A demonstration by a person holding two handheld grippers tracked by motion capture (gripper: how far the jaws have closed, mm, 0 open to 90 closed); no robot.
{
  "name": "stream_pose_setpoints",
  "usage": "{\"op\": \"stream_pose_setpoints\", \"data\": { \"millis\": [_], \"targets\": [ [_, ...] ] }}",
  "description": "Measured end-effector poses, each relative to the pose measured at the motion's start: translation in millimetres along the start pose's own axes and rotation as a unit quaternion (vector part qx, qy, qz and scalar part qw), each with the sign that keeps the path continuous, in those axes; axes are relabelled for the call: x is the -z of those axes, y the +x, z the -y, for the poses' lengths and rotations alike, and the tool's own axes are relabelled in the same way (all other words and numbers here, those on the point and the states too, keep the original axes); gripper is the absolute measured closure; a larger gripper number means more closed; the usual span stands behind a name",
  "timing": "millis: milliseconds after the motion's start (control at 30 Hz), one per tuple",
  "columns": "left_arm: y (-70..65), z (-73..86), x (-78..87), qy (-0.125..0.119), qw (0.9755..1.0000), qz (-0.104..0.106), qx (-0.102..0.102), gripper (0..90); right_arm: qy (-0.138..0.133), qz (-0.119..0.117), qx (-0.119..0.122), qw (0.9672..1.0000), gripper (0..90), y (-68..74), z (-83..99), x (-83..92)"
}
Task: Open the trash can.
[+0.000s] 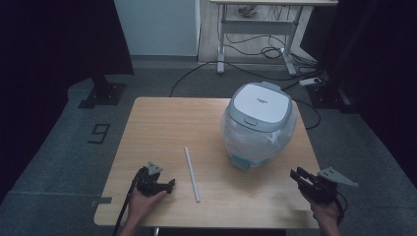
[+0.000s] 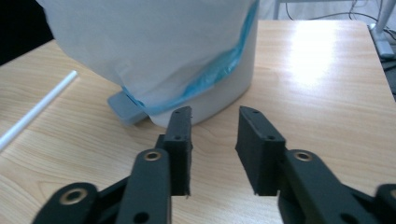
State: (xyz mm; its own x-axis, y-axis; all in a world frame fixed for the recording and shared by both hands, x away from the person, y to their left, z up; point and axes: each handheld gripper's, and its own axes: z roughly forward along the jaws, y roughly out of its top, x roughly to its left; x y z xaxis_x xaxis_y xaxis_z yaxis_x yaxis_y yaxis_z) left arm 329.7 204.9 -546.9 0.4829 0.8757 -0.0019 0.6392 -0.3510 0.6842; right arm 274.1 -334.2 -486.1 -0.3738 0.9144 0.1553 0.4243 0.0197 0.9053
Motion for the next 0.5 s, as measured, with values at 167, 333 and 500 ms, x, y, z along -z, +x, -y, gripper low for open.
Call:
{"op": "stream_pose_setpoints", "data": {
  "millis": [167, 333, 500],
  "targets": [
    [0.0, 0.0, 0.0, 0.0, 1.0, 0.0, 0.0, 13.0, -0.009, -0.011, 0.005, 0.9999, 73.3, 3.1, -6.5, 3.3],
    [0.2, -0.4, -0.3, 0.0, 1.0, 0.0, 0.0, 13.1, -0.025, -0.029, 0.008, 0.9992, 83.9, 7.6, -19.3, 10.4],
    [0.3, -0.6, -0.5, 0.0, 1.0, 0.0, 0.0, 13.1, -0.032, -0.039, 0.012, 0.9987, 89.5, 9.0, -26.3, 14.2]
  ]
}}
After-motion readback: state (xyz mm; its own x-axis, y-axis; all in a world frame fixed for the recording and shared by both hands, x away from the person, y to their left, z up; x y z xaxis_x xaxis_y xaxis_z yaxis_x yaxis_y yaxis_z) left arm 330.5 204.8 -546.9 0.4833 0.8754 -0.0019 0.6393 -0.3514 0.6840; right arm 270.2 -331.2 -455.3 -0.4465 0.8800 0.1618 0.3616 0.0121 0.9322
